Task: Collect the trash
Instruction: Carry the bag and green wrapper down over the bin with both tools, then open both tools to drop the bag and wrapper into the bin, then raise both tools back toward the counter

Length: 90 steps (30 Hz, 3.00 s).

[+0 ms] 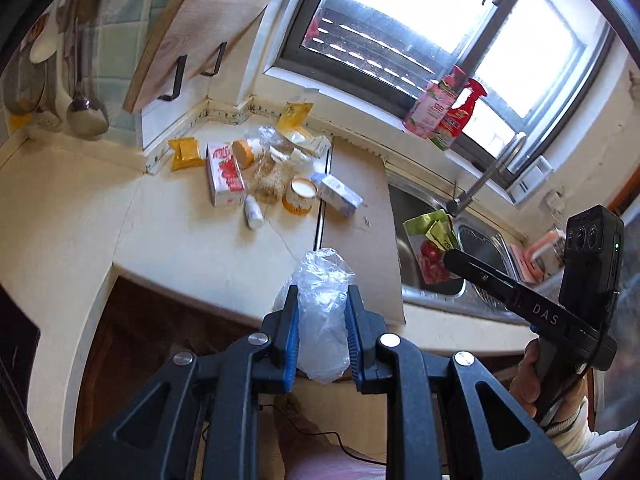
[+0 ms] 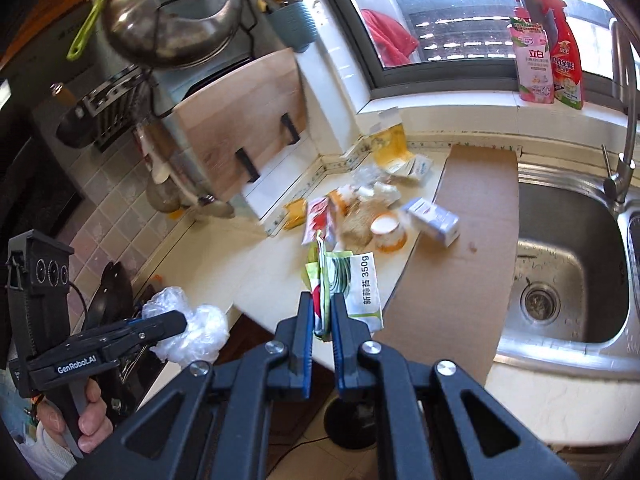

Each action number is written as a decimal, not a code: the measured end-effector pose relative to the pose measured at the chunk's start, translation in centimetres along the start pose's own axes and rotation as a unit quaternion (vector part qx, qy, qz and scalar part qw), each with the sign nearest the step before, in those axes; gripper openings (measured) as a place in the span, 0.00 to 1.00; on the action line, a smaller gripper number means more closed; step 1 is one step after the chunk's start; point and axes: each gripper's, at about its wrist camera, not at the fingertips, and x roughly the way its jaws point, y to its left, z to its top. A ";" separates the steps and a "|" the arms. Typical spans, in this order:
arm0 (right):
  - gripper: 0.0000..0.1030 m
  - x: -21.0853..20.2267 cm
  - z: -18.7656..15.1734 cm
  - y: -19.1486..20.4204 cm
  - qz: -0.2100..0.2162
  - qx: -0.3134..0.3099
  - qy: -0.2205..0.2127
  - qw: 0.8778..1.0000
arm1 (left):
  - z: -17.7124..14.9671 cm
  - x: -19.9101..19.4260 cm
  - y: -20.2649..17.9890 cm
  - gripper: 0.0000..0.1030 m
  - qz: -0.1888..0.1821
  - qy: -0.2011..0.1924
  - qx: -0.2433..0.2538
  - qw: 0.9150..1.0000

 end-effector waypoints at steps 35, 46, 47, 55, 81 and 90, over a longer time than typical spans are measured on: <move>0.08 21.7 -20.7 1.0 -0.012 -0.018 0.300 0.954 | -19.7 17.6 17.2 0.18 0.119 0.228 -0.129 0.958; 0.08 31.3 -25.0 -1.6 -0.034 -0.017 0.369 0.929 | -23.7 26.5 21.5 0.20 0.143 0.281 -0.153 0.937; 0.08 31.7 -25.1 -1.8 -0.033 -0.015 0.372 0.927 | -23.9 27.0 21.7 0.20 0.142 0.283 -0.153 0.936; 0.08 34.7 -25.9 -2.1 -0.042 -0.034 0.392 0.919 | -24.4 30.2 23.3 0.37 0.148 0.295 -0.167 0.929; 0.23 33.5 -24.5 3.0 -0.061 -0.071 0.368 0.925 | -23.1 23.1 23.8 0.71 0.205 0.262 -0.147 0.931; 0.43 27.8 -22.7 3.9 -0.044 -0.063 0.337 0.939 | -21.1 17.2 20.0 0.72 0.217 0.225 -0.099 0.945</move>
